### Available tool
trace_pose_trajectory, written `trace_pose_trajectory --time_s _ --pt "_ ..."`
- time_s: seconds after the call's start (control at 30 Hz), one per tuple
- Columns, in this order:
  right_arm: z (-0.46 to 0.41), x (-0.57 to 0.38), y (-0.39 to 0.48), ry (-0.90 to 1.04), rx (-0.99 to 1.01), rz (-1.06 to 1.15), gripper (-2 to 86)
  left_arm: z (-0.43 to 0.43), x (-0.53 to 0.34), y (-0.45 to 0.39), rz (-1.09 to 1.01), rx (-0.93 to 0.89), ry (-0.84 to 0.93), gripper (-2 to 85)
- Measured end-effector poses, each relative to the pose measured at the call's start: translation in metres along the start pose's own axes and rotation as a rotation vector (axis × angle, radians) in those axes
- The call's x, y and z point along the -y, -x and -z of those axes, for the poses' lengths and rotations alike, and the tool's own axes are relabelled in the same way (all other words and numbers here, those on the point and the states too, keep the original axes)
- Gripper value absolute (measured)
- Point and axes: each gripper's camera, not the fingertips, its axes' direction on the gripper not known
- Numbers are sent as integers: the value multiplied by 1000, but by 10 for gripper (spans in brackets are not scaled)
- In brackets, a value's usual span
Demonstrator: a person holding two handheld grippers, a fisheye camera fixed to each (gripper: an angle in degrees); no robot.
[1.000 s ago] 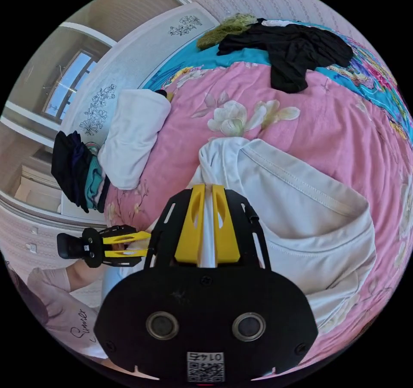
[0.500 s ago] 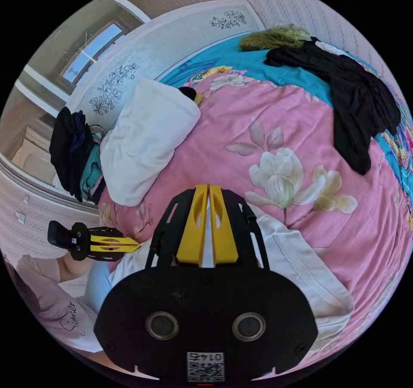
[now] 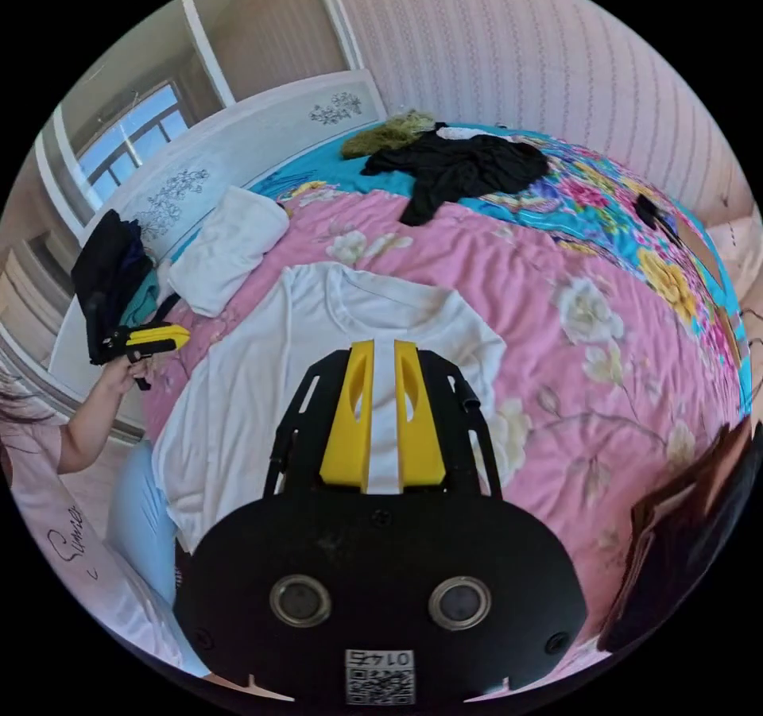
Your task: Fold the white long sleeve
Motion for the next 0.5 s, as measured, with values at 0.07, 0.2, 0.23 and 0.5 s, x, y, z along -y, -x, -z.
trace_pose_trajectory --time_s 0.07,0.2,0.23,0.5 --pt "10 -25 -45 57 7 -149 73 -11 25 5 5 -30 19 16" --pt "12 -35 -84 108 -14 -295 78 -39 79 21 41 -139 -80 2" --pt "12 -33 -87 95 -34 -294 77 -49 90 28 72 -144 -94 7" --pt "-21 -15 -82 150 24 -257 105 -106 124 72 216 -74 72 96"
